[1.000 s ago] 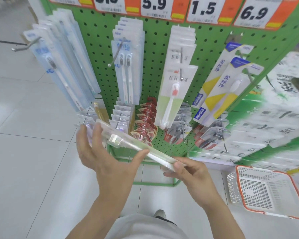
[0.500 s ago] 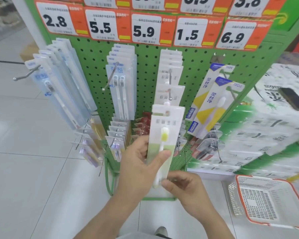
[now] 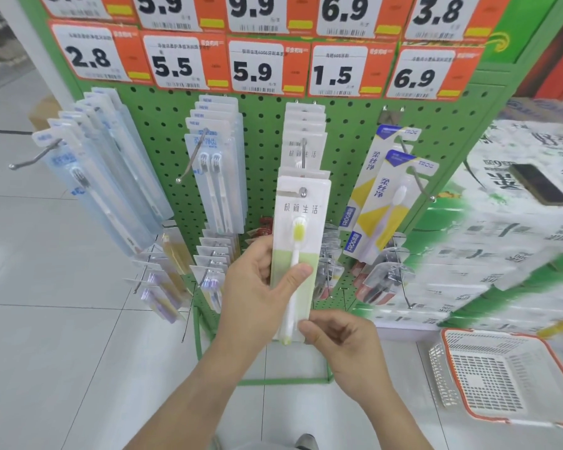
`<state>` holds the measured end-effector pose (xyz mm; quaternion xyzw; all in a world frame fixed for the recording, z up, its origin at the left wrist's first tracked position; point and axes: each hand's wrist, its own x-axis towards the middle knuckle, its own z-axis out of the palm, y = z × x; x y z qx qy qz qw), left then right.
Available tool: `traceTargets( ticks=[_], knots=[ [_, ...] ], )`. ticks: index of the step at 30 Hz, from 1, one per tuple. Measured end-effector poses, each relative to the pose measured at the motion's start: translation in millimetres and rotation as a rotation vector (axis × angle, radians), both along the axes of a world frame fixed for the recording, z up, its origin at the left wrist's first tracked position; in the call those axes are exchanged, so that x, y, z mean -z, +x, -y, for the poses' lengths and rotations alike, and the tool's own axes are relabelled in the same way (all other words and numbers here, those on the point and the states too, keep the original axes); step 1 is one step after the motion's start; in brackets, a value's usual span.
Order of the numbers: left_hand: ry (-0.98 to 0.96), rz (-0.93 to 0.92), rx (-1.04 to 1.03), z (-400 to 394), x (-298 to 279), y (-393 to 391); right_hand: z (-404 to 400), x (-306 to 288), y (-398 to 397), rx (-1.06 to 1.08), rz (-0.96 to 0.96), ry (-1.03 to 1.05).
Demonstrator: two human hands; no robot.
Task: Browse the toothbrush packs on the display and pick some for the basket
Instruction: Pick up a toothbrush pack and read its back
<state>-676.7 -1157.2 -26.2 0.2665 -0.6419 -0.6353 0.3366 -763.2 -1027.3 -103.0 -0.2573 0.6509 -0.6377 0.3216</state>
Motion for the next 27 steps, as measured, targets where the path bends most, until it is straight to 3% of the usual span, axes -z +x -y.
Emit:
traceTargets(
  ticks=[8,17,24,27],
  knots=[
    [-0.054,0.056,-0.026,10,2,-9,19,-17,-9,0.063,-0.210,0.077],
    [-0.153,0.141,0.036,22,-9,-11,59,-80,-22,0.258,-0.388,-0.221],
    [-0.487,0.119,-0.171,21,-26,-10,68,-91,-29,0.287,-0.478,-0.176],
    [-0.629,0.071,-0.161,28,-37,-17,68,-93,-34,0.269,-0.521,-0.142]
  ],
)
